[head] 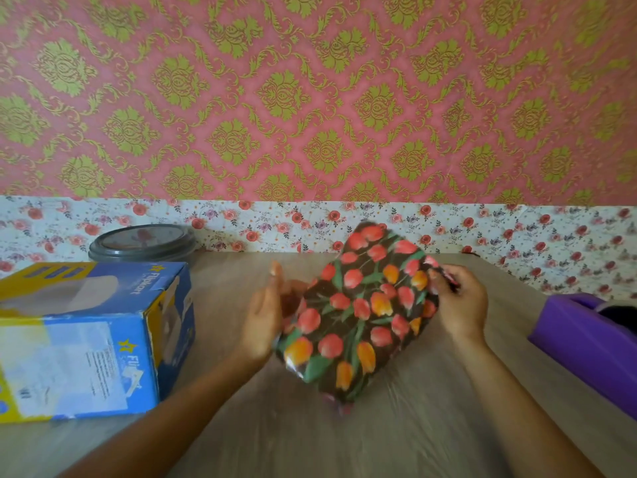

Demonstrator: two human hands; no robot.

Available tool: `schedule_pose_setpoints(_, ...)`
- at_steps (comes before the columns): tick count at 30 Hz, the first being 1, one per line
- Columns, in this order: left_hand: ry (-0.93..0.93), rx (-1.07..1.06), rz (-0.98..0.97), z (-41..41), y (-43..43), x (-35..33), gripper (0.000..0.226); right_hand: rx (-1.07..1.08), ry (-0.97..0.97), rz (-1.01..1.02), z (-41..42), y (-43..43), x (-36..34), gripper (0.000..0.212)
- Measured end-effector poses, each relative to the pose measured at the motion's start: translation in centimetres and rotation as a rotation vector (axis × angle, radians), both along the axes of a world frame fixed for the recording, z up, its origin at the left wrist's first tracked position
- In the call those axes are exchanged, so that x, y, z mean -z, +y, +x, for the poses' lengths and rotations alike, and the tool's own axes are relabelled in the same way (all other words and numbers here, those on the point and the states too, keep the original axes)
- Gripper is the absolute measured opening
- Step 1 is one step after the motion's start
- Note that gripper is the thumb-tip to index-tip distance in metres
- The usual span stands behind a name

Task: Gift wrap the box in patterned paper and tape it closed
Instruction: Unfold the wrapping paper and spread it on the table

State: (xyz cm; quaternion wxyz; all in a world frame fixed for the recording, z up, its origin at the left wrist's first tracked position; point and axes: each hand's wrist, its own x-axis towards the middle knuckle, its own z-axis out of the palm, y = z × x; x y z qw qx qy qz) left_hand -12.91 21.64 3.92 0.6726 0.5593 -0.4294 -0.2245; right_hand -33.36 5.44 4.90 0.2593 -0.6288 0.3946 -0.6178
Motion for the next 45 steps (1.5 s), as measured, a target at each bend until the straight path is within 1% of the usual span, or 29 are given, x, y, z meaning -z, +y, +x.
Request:
schedule_pose_setpoints(2,-0.025,-0.164,-0.17,-0.5,0.4,-1.7,0.065,0.205,-0.163,0.018,-0.5,-0.2,0.2,0.012)
schedule_pose_setpoints(3,-0.039,-0.211,-0.231,-0.3,0.9,-2.1,0.057,0.247,-0.212,0.008,-0.5,-0.2,0.3,0.014)
schedule_pose_setpoints(4,-0.068,-0.239,-0.257,-0.3,1.2,-2.3,0.05,0.246,-0.231,-0.019,-0.3,0.3,0.2,0.014)
schedule_pose_setpoints(6,-0.158,-0.306,-0.25,-0.1,1.2,-1.8,0.032,0.145,-0.214,-0.105,0.9,1.5,0.4,0.008)
schedule_pose_setpoints(7,-0.232,-0.329,-0.208,-0.1,1.1,-1.3,0.025,0.07,-0.179,-0.158,1.6,2.3,0.5,0.003)
schedule_pose_setpoints(8,-0.292,-0.346,-0.169,-0.2,1.0,-1.2,0.023,-0.006,-0.142,-0.222,2.4,3.2,0.6,0.008)
schedule_pose_setpoints(9,-0.336,-0.349,-0.144,-0.3,1.0,-1.3,0.025,-0.09,-0.097,-0.309,3.2,4.0,0.7,0.014)
schedule_pose_setpoints(11,-0.345,-0.301,-0.133,-0.7,1.0,-1.4,0.034,-0.284,0.022,-0.5,4.3,5.6,0.8,0.018)
schedule_pose_setpoints(12,-0.293,-0.261,-0.146,-1.1,1.1,-1.7,0.038,-0.378,0.117,-0.584,4.7,6.4,0.9,0.018)
schedule_pose_setpoints(13,-0.202,-0.208,-0.176,-1.5,1.2,-2.2,0.042,-0.453,0.226,-0.656,5.1,6.9,1.1,0.018)
schedule_pose_setpoints(15,-0.023,-0.122,-0.22,-1.9,1.3,-2.8,0.047,-0.574,0.398,-0.731,5.5,7.4,1.6,0.019)
schedule_pose_setpoints(16,0.012,-0.108,-0.218,-2.0,1.4,-3.0,0.043,-0.611,0.447,-0.72,5.6,7.4,1.8,0.018)
schedule_pose_setpoints(17,-0.006,-0.12,-0.195,-2.0,1.4,-3.1,0.033,-0.633,0.469,-0.674,5.5,7.4,1.9,0.016)
schedule_pose_setpoints(18,-0.03,-0.132,-0.179,-2.0,1.4,-3.1,0.021,-0.651,0.466,-0.594,5.4,7.5,1.8,0.018)
schedule_pose_setpoints(19,-0.039,-0.13,-0.178,-2.0,1.5,-3.1,0.02,-0.676,0.442,-0.491,5.2,7.7,1.6,0.027)
schedule_pose_setpoints(21,-0.059,-0.071,-0.206,-1.8,1.5,-2.9,0.029,-0.721,0.339,-0.312,5.1,8.0,1.3,0.044)
schedule_pose_setpoints(22,-0.086,-0.036,-0.221,-1.9,1.6,-2.8,0.035,-0.708,0.285,-0.275,5.1,8.1,1.1,0.049)
schedule_pose_setpoints(24,-0.182,0.023,-0.255,-2.4,1.7,-2.5,0.05,-0.631,0.23,-0.308,5.2,8.2,0.9,0.055)
schedule_pose_setpoints(26,-0.307,0.055,-0.276,-3.1,1.7,-2.2,0.059,-0.53,0.249,-0.426,5.1,8.3,0.5,0.056)
schedule_pose_setpoints(28,-0.39,0.054,-0.283,-3.6,1.6,-1.6,0.055,-0.426,0.257,-0.539,5.0,8.3,0.1,0.05)
schedule_pose_setpoints(31,-0.432,-0.005,-0.278,-3.7,1.5,-1.1,0.045,-0.384,0.18,-0.574,4.7,7.7,-0.7,0.028)
schedule_pose_setpoints(34,-0.337,-0.039,-0.285,-3.5,1.2,-0.9,0.03,-0.386,0.212,-0.549,4.6,7.3,-0.5,0.017)
schedule_pose_setpoints(36,-0.26,-0.068,-0.293,-3.2,0.9,-1.0,0.03,-0.388,0.185,-0.478,4.7,7.3,-0.5,0.006)
schedule_pose_setpoints(37,-0.229,-0.076,-0.299,-3.0,0.8,-1.0,0.029,-0.382,0.137,-0.427,4.7,7.3,-0.7,0.005)
schedule_pose_setpoints(39,-0.172,-0.084,-0.316,-2.3,0.6,-1.1,0.024,-0.347,-0.004,-0.302,4.5,6.9,-1.1,0.015)
schedule_pose_setpoints(40,-0.161,-0.079,-0.32,-2.0,0.6,-1.1,0.022,-0.323,-0.063,-0.241,4.2,6.6,-1.2,0.015)
schedule_pose_setpoints(43,-0.165,-0.038,-0.306,-2.1,0.3,-0.9,0.024,-0.243,-0.12,-0.113,3.8,5.5,-1.2,0.006)
schedule_pose_setpoints(45,-0.143,-0.004,-0.3,-2.5,0.1,-0.9,0.026,-0.214,-0.158,-0.03,3.8,5.1,-1.0,0.005)
